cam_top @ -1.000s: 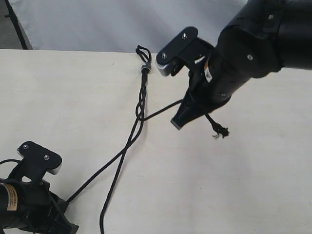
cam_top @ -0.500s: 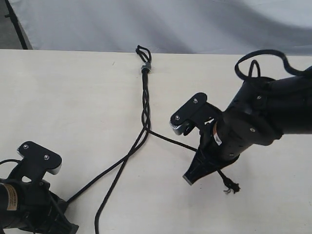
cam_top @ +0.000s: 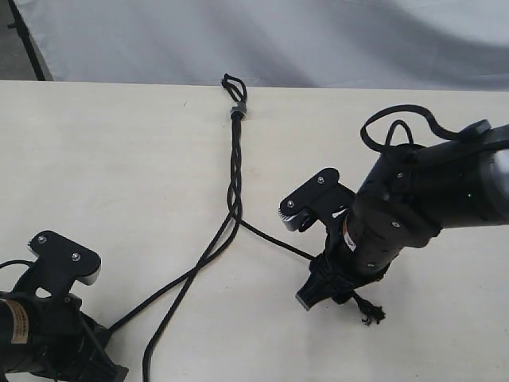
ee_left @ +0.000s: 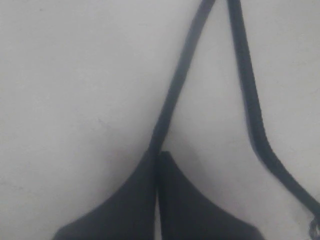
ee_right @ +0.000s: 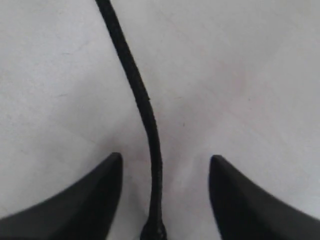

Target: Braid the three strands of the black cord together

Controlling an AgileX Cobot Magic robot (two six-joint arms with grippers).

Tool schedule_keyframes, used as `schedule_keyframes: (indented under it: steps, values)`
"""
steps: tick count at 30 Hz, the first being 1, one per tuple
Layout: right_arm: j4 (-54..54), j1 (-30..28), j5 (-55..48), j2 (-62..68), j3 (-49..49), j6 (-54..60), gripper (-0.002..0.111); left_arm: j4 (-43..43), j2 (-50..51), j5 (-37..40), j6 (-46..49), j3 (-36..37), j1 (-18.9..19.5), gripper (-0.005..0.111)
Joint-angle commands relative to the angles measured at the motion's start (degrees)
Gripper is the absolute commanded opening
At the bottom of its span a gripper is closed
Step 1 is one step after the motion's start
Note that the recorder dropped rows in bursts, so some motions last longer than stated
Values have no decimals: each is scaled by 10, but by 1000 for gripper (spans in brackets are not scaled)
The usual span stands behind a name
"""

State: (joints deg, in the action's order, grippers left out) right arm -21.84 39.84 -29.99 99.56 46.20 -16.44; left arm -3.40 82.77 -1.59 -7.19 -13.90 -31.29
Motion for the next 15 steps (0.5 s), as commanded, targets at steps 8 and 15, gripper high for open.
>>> schedule_keyframes:
  steps: [8,15]
  values:
    - [229,82,14,-83,36,187,52,1,5,27,-5,11,-3,0]
    - [259,223,96,-30,36,174,42,1,5,27,-5,11,-3,0]
